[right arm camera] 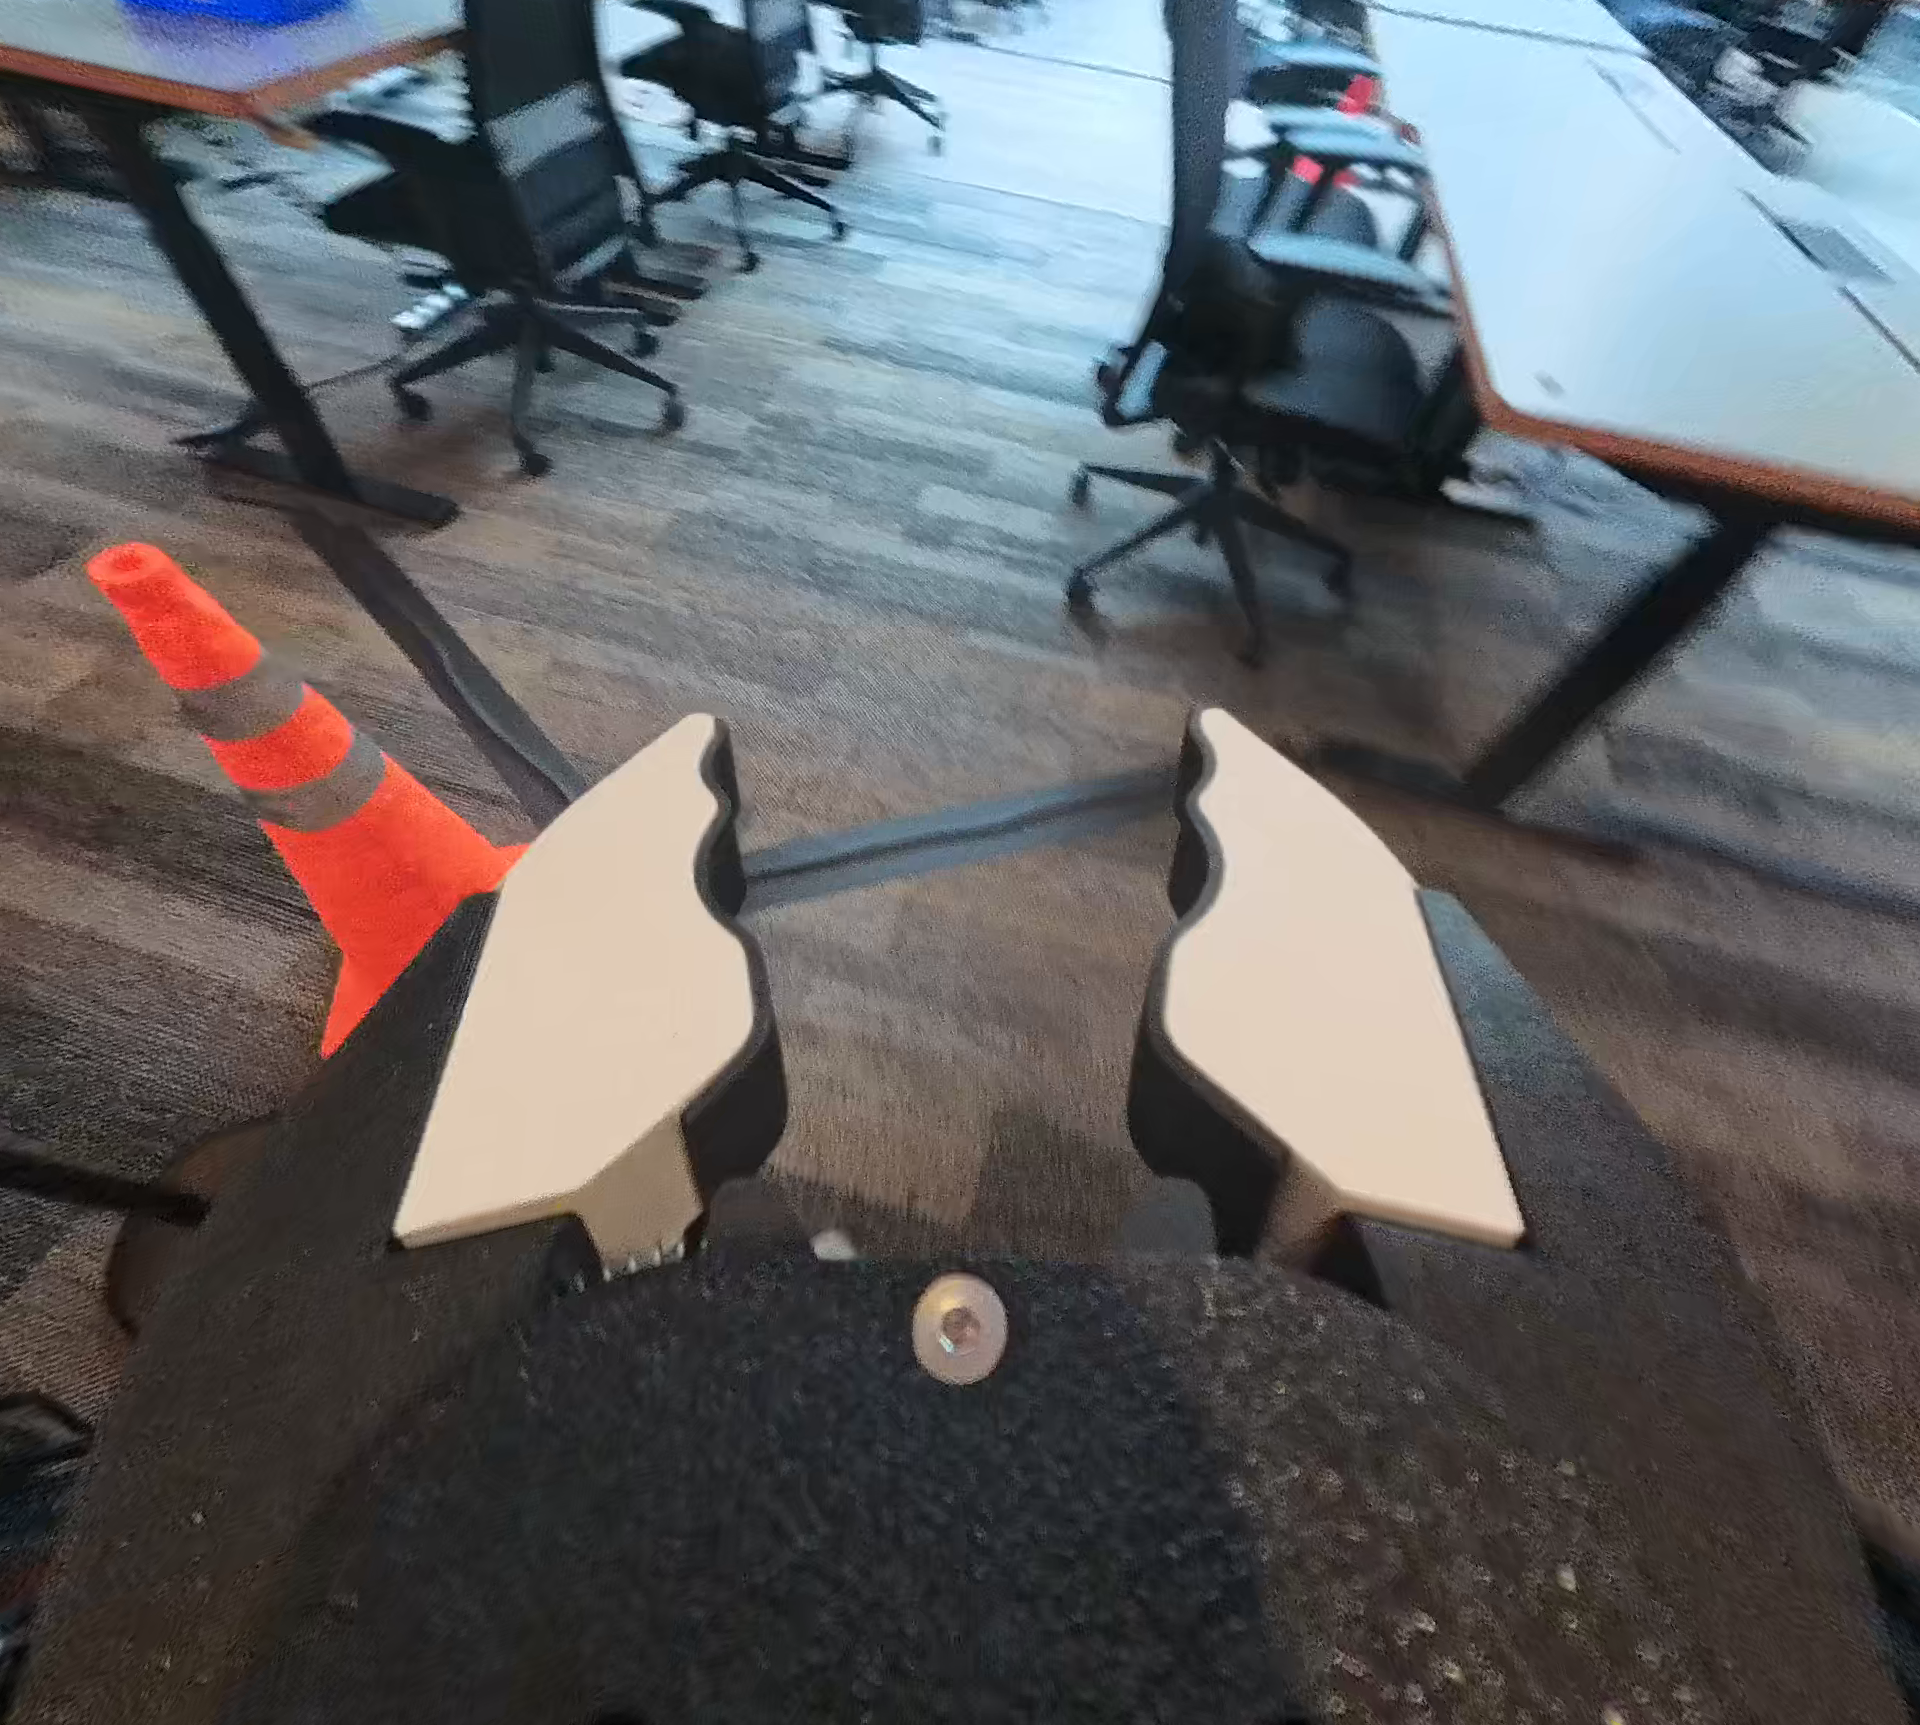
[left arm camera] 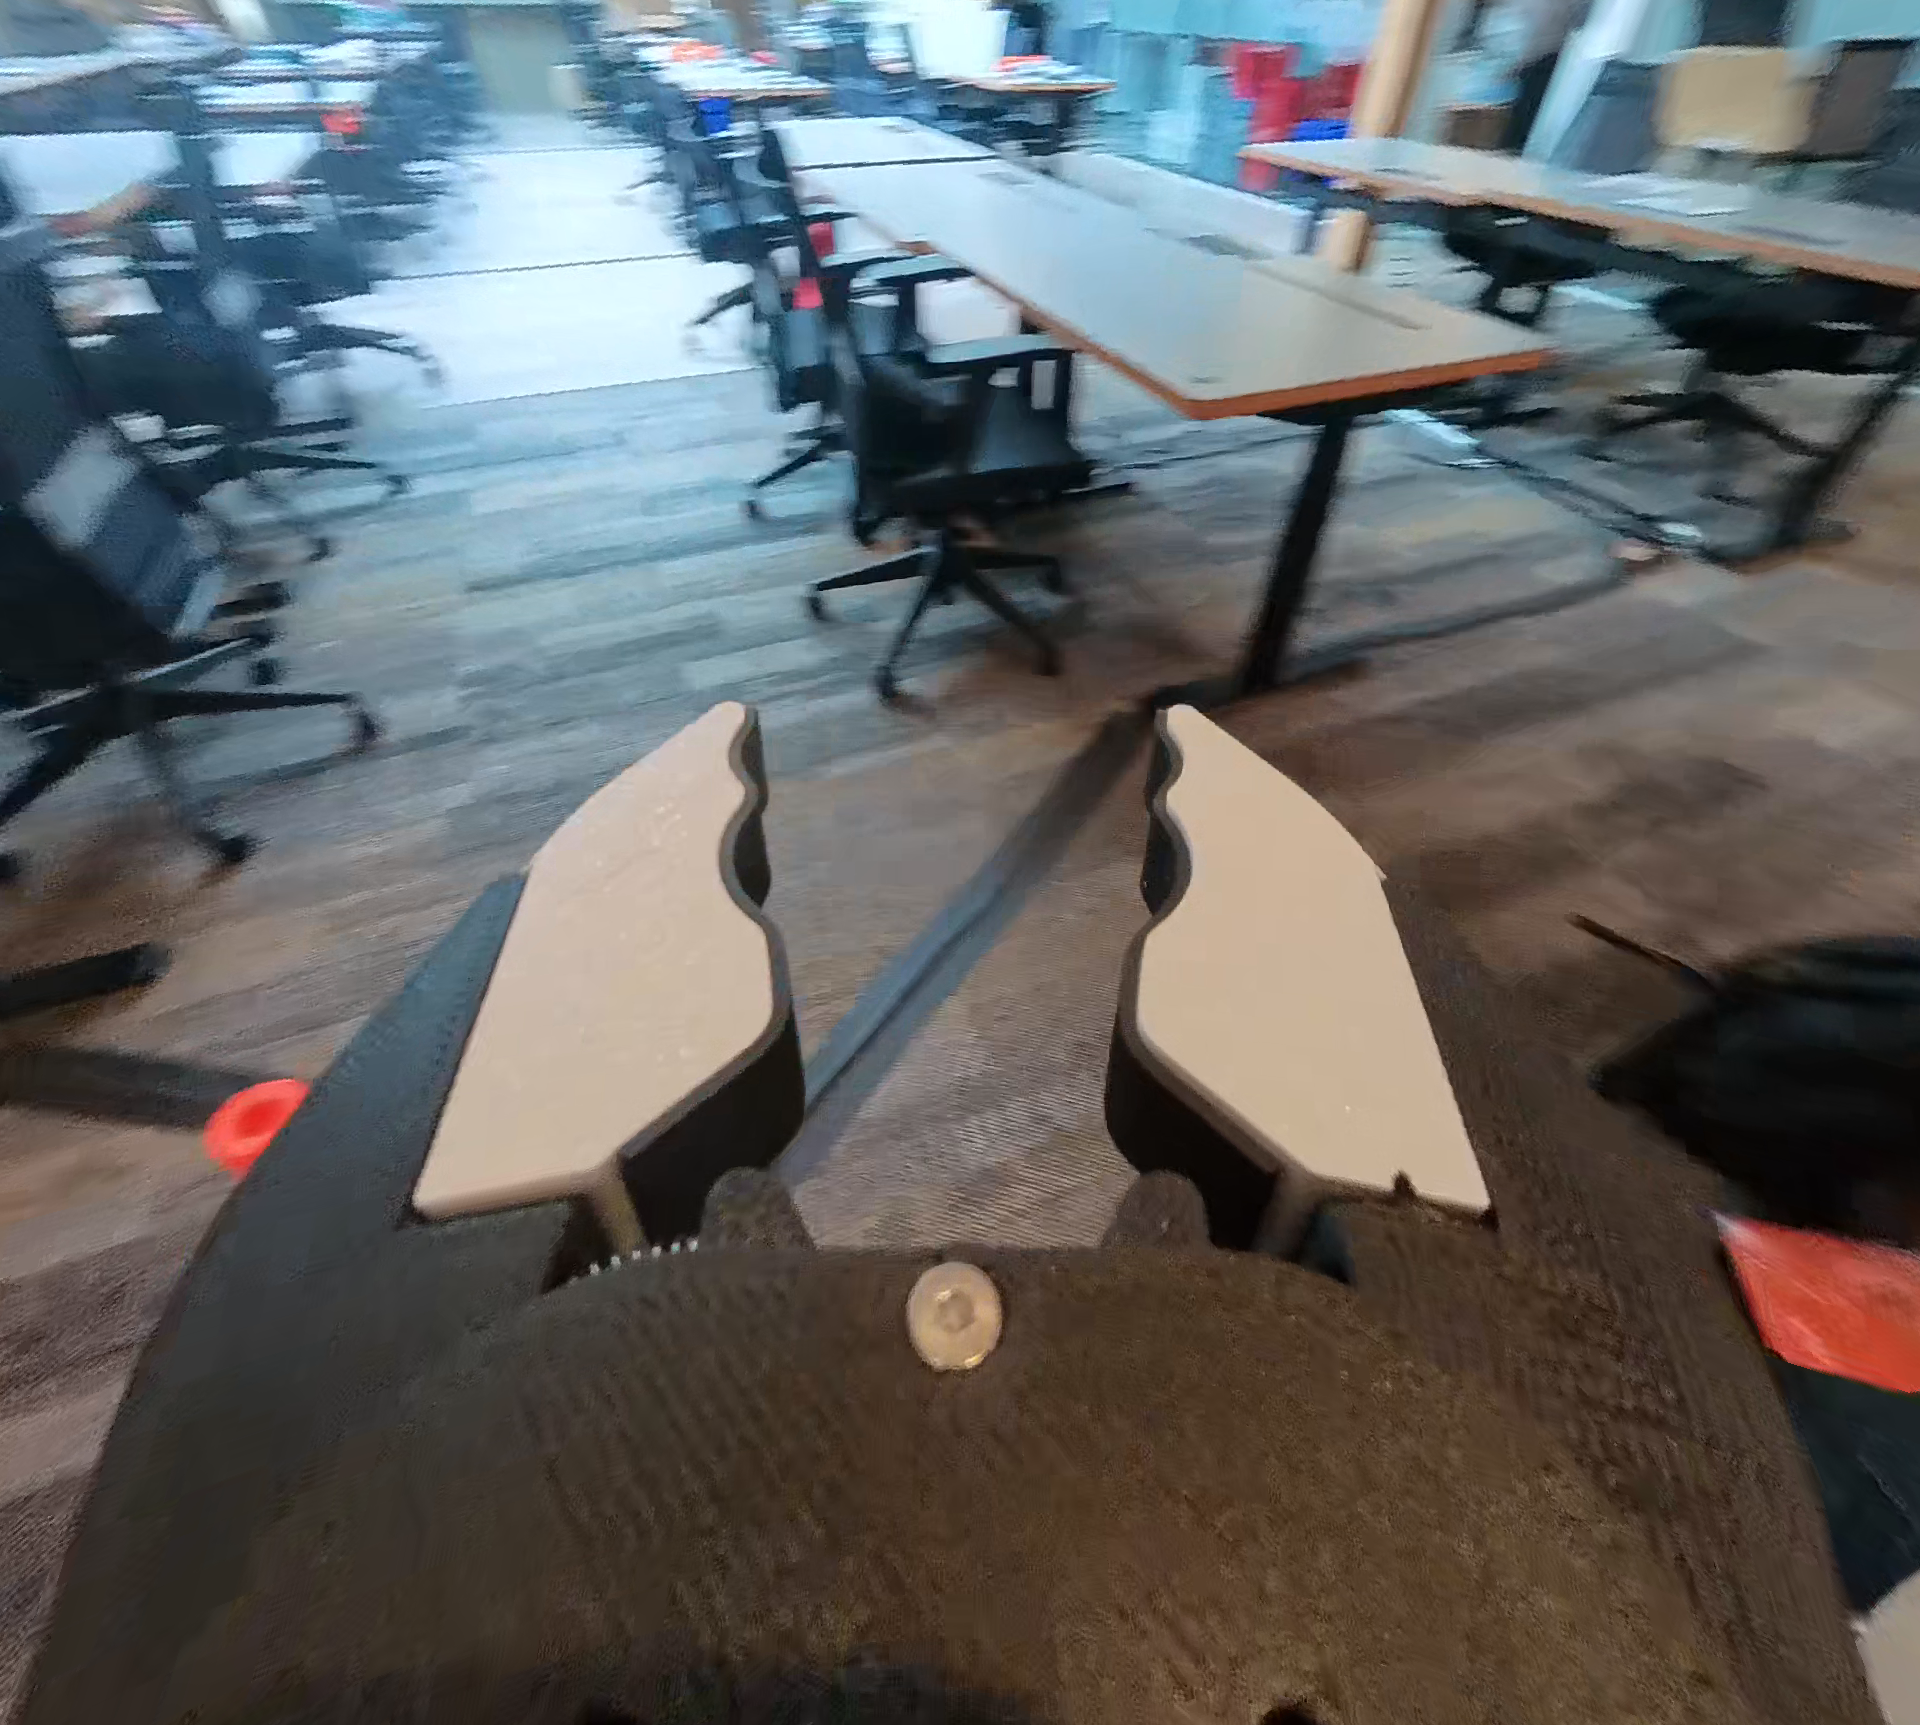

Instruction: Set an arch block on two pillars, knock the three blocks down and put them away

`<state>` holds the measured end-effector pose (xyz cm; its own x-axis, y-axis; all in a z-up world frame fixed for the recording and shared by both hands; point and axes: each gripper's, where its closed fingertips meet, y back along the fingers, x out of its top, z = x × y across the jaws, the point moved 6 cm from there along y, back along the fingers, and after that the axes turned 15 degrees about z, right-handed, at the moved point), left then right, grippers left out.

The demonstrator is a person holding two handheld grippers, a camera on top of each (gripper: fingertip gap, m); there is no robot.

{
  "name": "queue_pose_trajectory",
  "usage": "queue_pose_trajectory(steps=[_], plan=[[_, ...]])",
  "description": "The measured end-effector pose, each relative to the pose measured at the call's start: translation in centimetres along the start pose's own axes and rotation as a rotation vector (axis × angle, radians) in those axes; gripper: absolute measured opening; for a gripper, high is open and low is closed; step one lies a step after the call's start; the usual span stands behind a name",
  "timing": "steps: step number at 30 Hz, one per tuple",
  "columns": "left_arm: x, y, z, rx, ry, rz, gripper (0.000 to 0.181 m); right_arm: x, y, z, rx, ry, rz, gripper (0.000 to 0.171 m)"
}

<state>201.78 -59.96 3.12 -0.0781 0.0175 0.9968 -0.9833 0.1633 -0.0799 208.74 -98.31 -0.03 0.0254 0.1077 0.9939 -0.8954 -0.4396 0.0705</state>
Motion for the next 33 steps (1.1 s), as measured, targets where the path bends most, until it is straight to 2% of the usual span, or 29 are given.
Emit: queue_pose_trajectory(steps=[5, 8, 10, 14, 16, 18, 20, 23, 26, 28, 30, 33], plan=[[2.7, -9.3, -11.4, 0.202, -0.053, 0.001, 0.072, 8.2, -25.0, -0.8, 0.296, 0.118, 0.08, 0.081], [3.2, -13.0, -19.1, 0.371, -0.036, 0.029, 0.073, 11.7, -37.3, -3.8, 0.441, 0.171, 0.116, 0.082], [1.7, -14.9, -24.2, 0.48, -0.002, 0.048, 0.074, 12.4, -44.5, -6.6, 0.518, 0.162, 0.124, 0.082], [-4.9, -18.4, -35.4, 0.639, 0.05, 0.02, 0.074, 11.1, -57.0, -14.4, 0.628, 0.12, 0.11, 0.083], [-7.8, -20.8, -41.5, 0.674, 0.095, -0.002, 0.074, 10.1, -62.6, -18.7, 0.637, 0.095, 0.074, 0.083], [-9.2, -24.1, -48.1, 0.659, 0.116, -0.044, 0.075, 10.0, -67.9, -23.4, 0.639, 0.056, 0.037, 0.082], [-7.9, -27.4, -55.1, 0.646, 0.068, -0.048, 0.076, 10.8, -73.0, -28.7, 0.69, 0.005, 0.03, 0.081], [-2.8, -30.7, -65.2, 0.675, 0.012, 0.028, 0.077, 12.3, -80.2, -37.4, 0.836, 0.038, 0.026, 0.081], [1.7, -31.1, -73.4, 0.732, -0.067, 0.092, 0.077, 13.2, -87.2, -46.5, 1.001, 0.056, 0.012, 0.082], [2.4, -29.8, -78.1, 0.796, -0.113, 0.093, 0.075, 12.6, -91.7, -52.9, 1.121, 0.068, -0.013, 0.081], [1.2, -27.5, -82.4, 0.875, -0.115, 0.071, 0.075, 11.4, -96.3, -59.9, 1.246, 0.097, -0.027, 0.082], [-4.3, -22.7, -87.8, 1.024, -0.067, -0.047, 0.073, 10.0, -102.7, -71.5, 1.415, 0.165, -0.018, 0.082]])
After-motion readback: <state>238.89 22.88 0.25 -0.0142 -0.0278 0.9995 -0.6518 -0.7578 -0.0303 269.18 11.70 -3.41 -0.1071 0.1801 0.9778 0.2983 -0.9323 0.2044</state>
